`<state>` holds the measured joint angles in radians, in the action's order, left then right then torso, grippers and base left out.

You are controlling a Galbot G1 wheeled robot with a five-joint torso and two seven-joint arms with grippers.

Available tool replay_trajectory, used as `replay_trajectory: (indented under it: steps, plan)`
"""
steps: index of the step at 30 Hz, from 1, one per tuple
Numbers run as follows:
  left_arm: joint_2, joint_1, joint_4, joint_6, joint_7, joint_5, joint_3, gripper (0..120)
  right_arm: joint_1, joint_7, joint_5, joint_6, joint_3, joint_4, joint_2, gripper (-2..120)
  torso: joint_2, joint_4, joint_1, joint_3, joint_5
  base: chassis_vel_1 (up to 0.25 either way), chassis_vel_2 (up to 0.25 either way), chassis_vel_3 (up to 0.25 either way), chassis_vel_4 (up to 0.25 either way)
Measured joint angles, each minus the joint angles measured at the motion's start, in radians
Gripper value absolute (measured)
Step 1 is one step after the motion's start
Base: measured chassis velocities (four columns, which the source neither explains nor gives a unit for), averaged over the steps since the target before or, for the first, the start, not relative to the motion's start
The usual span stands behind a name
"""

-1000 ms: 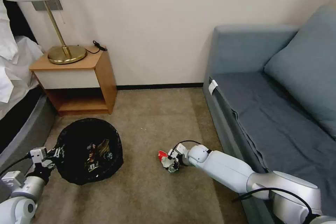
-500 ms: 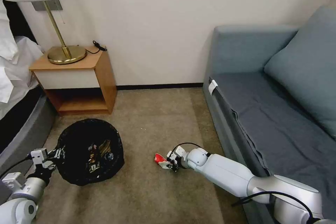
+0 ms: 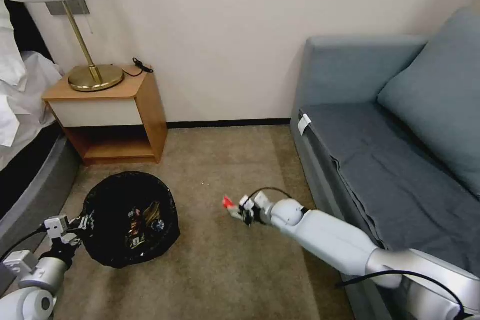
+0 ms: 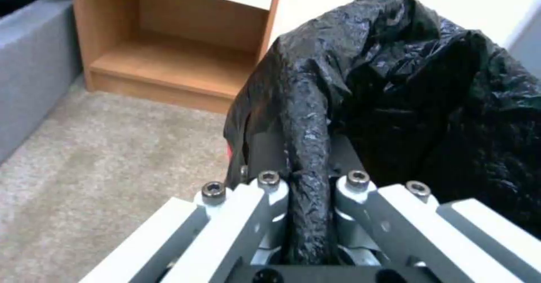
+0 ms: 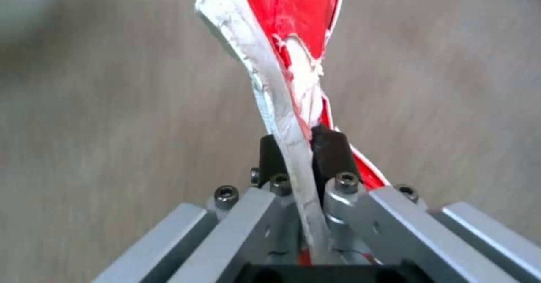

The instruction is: Pick up the trash bin, then pick up the garbage on the floor and place it into the trash bin.

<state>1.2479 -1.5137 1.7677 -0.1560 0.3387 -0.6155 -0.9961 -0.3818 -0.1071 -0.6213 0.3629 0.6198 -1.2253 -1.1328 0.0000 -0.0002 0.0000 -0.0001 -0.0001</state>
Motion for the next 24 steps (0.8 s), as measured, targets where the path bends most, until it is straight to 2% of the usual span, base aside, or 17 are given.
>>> replay_trajectory:
  steps: [6,12,15,24]
  plan:
    - [0.001,-0.003,0.008,-0.016,-0.019,-0.013,0.017,5,0.041,0.076,-0.087,-0.061,-0.057,-0.122,-0.020,0,0.000,0.0003,0.000,0.000,0.0002,0.000,0.000,0.000,0.000]
    - [0.004,0.000,0.006,-0.031,-0.033,-0.025,0.037,5,0.090,0.123,-0.193,-0.090,-0.041,-0.211,-0.034,0,0.000,0.0002,0.000,0.000,0.0001,0.000,0.000,0.000,0.000]
    - [0.005,0.008,-0.005,-0.047,-0.045,-0.048,0.056,5,0.138,0.146,-0.269,-0.117,0.012,-0.295,-0.061,0,0.000,0.0003,0.000,0.000,0.0000,0.000,0.000,0.000,0.000]
    - [0.001,0.019,-0.025,-0.068,-0.054,-0.078,0.070,5,0.199,0.157,-0.345,-0.146,0.144,-0.435,-0.093,0,0.000,0.0004,0.000,0.000,0.0000,0.000,0.000,0.000,0.000]
